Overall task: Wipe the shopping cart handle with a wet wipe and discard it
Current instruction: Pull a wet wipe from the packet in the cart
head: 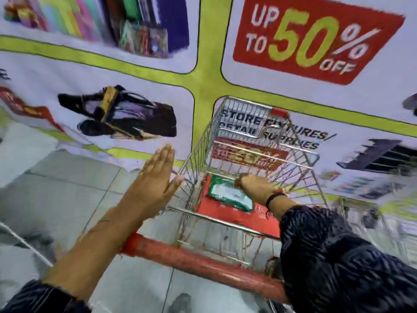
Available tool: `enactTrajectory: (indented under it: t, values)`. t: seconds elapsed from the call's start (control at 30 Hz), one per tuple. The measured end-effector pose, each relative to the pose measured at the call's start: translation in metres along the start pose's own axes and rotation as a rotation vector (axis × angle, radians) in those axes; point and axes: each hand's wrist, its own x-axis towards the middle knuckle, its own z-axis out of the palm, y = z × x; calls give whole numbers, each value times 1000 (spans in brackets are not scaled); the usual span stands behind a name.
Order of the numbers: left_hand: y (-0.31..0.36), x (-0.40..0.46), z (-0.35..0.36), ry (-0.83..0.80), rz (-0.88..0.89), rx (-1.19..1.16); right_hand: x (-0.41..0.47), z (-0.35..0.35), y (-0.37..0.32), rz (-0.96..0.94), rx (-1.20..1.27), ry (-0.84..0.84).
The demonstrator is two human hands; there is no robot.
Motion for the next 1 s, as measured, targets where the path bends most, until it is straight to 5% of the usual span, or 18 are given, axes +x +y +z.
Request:
enactTrajectory:
  t: [0.47, 1.0]
  values:
    - [4, 1, 4, -27, 57, 172, 46, 54, -5, 7, 139, -133]
    - [6, 3, 6, -22, 58, 172, 40, 56, 7, -72, 100, 110]
